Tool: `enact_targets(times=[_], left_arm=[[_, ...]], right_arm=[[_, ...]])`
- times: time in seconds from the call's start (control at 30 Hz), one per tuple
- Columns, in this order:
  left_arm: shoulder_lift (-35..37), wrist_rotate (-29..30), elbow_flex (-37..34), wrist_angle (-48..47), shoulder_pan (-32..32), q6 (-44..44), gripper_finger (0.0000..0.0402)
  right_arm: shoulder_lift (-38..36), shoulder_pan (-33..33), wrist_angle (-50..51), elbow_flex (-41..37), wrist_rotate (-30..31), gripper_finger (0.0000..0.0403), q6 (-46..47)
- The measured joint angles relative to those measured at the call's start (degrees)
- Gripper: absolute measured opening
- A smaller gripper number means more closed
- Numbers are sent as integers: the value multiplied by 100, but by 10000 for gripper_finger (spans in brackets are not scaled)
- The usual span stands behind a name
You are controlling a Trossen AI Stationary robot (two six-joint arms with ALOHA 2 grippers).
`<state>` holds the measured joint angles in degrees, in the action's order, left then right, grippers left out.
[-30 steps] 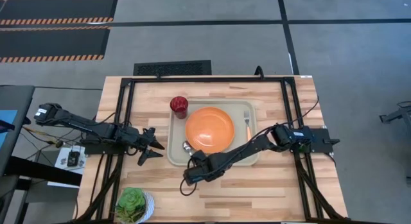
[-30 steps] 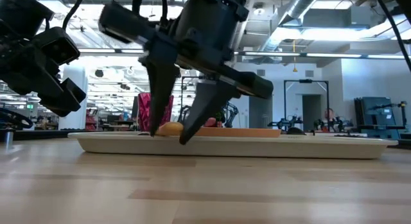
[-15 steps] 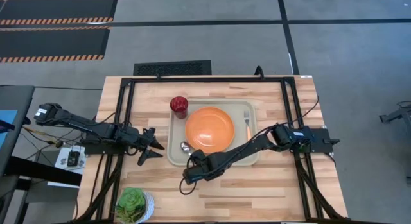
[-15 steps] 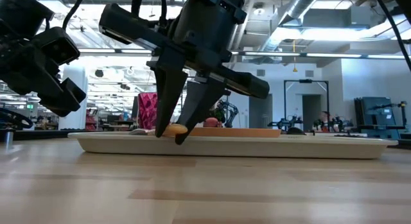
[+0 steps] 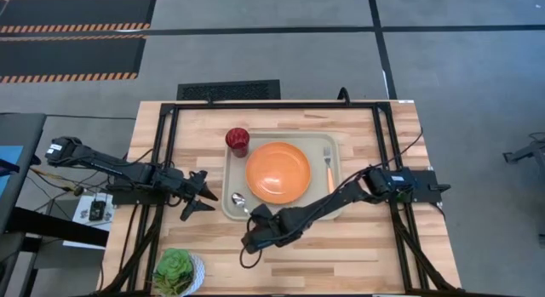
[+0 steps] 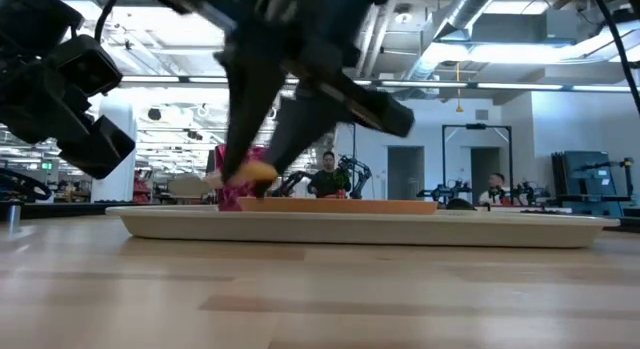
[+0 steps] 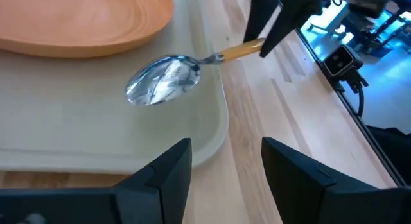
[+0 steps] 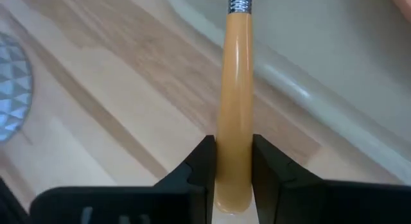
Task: Pick and place plate/cup/fork/spoon on tray
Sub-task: Put the orange spoon to the right of the orange plate on the gray serving tray
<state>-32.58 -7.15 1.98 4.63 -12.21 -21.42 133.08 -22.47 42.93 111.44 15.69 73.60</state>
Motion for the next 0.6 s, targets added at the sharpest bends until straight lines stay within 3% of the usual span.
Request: enact_targets(times=[0.37, 0.47, 0.6], left_arm=[[199, 223, 48, 325, 4, 523, 176], [199, 336, 235, -28, 84, -30, 176], [211, -32, 524, -595, 226, -723, 176]], right_arm=[[-265, -164, -144, -2, 817, 81, -903], [-265, -193, -192, -9, 1092, 81, -1391], [-269, -193, -169, -9, 1311, 81, -2156]])
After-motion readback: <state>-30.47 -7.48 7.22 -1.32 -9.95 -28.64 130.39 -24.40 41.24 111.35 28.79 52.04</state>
